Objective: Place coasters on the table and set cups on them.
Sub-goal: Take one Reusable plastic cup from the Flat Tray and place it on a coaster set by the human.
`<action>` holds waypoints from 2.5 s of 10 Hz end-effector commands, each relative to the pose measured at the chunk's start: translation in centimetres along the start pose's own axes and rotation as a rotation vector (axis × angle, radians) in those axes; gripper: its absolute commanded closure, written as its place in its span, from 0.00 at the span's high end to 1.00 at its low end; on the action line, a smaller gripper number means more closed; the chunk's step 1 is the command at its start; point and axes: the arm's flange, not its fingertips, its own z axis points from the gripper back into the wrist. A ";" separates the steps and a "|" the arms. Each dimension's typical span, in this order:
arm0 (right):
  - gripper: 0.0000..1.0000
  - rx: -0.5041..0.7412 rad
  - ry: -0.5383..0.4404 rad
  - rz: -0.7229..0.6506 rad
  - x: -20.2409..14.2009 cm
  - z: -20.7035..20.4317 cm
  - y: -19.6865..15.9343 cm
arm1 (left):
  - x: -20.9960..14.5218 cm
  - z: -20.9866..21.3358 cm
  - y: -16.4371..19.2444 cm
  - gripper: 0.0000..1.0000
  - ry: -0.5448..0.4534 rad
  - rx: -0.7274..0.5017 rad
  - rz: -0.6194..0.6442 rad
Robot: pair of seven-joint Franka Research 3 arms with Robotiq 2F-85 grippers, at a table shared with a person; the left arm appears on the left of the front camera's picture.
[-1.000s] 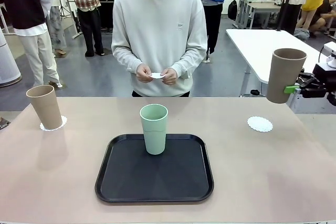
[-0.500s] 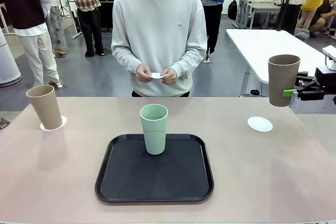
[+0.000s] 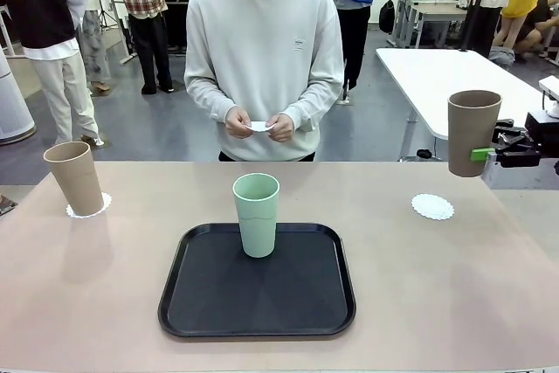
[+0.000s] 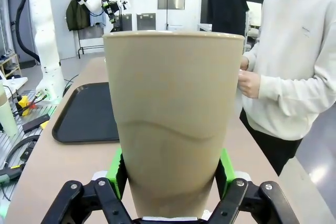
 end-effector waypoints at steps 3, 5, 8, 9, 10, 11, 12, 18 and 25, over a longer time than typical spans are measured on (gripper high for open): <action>0.82 0.027 -0.039 -0.018 -1.1 -0.3 -1.2 | -0.1 0.1 -0.2 1.00 -0.003 -0.006 -0.006; 0.82 0.039 -0.064 -0.009 -4.3 -0.7 -2.5 | -0.1 0.1 -0.2 1.00 -0.003 -0.006 -0.006; 0.82 0.081 -0.093 0.031 -8.2 -1.3 -3.0 | -0.1 0.1 -0.2 1.00 -0.003 -0.006 -0.006; 0.82 0.096 -0.135 0.041 -8.8 -1.7 -3.1 | -0.1 0.1 -0.2 1.00 -0.003 -0.006 -0.006; 0.82 0.103 -0.180 0.031 -9.6 -2.1 -3.2 | -0.1 0.1 -0.2 1.00 -0.003 -0.006 -0.006; 0.82 0.096 -0.209 0.051 -10.3 -2.4 -3.4 | -0.1 0.1 -0.2 1.00 -0.003 -0.006 -0.006; 0.82 0.082 -0.229 0.068 -10.9 -2.7 -3.9 | -0.1 0.1 -0.2 1.00 -0.003 -0.006 -0.006; 0.82 -0.005 -0.155 0.022 -14.0 -4.5 -6.2 | -0.1 0.1 -0.2 1.00 -0.003 -0.006 -0.006; 0.82 -0.016 -0.143 0.000 -15.2 -3.8 -6.2 | -0.1 0.1 -0.2 1.00 -0.003 -0.006 -0.006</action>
